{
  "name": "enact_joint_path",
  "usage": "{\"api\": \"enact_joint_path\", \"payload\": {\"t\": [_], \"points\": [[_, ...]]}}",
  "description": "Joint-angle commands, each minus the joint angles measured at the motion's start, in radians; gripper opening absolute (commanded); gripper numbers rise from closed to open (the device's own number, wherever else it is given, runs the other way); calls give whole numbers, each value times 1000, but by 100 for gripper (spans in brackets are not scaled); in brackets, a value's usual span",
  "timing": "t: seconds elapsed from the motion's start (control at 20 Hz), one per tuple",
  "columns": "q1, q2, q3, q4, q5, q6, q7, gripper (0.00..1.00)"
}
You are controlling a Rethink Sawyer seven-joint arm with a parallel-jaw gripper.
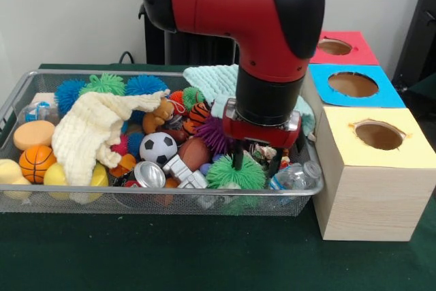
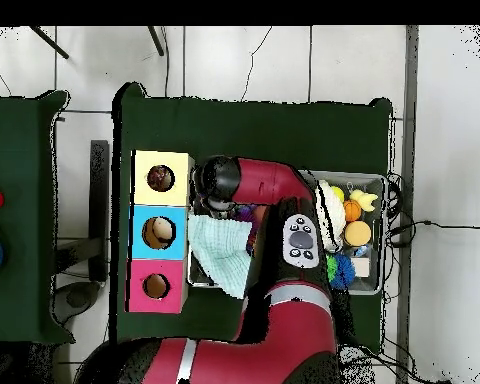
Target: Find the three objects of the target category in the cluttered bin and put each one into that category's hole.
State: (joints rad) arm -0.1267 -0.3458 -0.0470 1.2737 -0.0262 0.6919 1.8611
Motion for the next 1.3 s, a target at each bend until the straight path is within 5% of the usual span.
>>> {"api": "enact_joint_path", "payload": {"t": [0.05, 0.5, 0.85, 1.3], "points": [[6, -20, 101, 104, -44, -21, -15, 100], [-53, 21, 178, 63, -84, 1, -130, 100], [-114, -8, 236, 108, -143, 25, -209, 100], [-108, -63, 235, 207, -225, -46, -132, 100]]}}
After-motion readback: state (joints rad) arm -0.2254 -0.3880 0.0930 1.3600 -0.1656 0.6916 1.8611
